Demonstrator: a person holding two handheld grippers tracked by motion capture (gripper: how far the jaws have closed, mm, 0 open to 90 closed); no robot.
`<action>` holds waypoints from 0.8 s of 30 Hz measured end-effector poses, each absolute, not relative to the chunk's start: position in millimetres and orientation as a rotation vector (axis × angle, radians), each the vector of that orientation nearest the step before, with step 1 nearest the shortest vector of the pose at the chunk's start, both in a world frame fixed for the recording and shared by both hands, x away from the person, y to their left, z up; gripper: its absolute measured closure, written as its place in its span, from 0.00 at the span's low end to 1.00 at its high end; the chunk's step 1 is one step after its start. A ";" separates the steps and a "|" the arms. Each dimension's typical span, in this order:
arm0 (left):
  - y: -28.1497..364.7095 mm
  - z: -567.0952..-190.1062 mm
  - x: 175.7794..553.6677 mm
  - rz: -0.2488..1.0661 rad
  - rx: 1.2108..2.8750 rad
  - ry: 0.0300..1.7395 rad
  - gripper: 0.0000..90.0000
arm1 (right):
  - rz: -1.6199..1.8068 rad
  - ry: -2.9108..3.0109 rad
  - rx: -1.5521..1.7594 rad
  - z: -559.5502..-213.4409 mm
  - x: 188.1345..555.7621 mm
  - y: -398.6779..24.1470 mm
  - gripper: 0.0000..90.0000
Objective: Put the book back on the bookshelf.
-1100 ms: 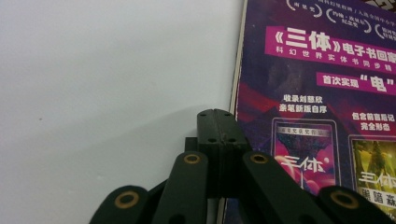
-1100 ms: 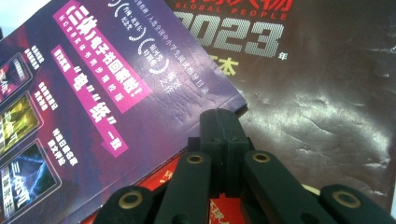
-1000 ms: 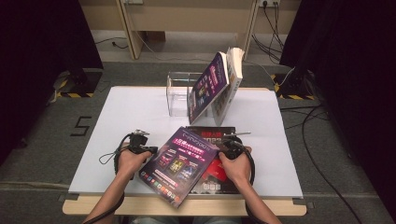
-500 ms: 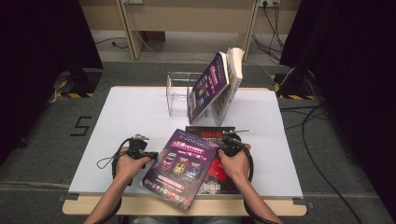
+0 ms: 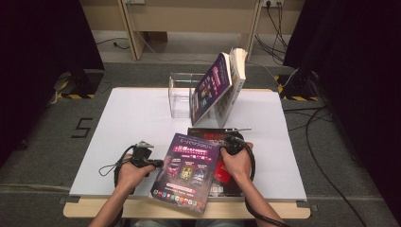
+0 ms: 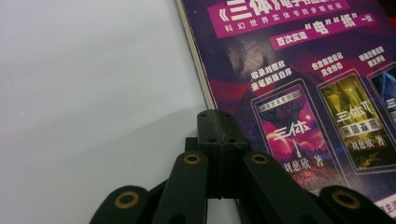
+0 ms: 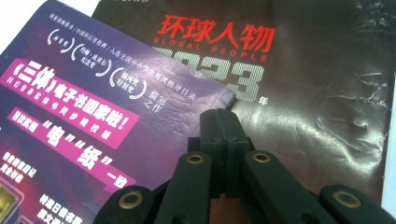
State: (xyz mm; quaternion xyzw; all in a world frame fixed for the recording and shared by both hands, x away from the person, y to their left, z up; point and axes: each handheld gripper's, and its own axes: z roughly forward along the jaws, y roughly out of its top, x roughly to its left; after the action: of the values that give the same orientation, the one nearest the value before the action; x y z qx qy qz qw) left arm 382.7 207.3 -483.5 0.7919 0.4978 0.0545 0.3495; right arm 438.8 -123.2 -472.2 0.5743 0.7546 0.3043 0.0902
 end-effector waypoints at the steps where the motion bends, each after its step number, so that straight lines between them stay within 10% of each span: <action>1: 206.8 -483.6 381.6 0.136 2.050 1.289 1.00 | 0.905 2.241 1.709 -472.2 439.5 -123.0 1.00; 13: 204.3 -483.7 370.4 0.113 2.035 1.273 0.99 | 0.909 2.235 1.721 -472.3 448.0 -121.2 1.00; 24: 204.2 -476.9 390.5 0.199 1.907 1.343 0.60 | 0.998 2.228 1.765 -464.1 458.2 -128.1 0.71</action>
State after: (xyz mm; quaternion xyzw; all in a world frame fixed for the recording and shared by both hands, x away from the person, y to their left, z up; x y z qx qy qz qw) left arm 390.5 204.2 -476.9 0.7502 0.5284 0.0782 0.3898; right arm 458.2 -128.1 -464.1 0.5847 0.7381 0.3305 0.0643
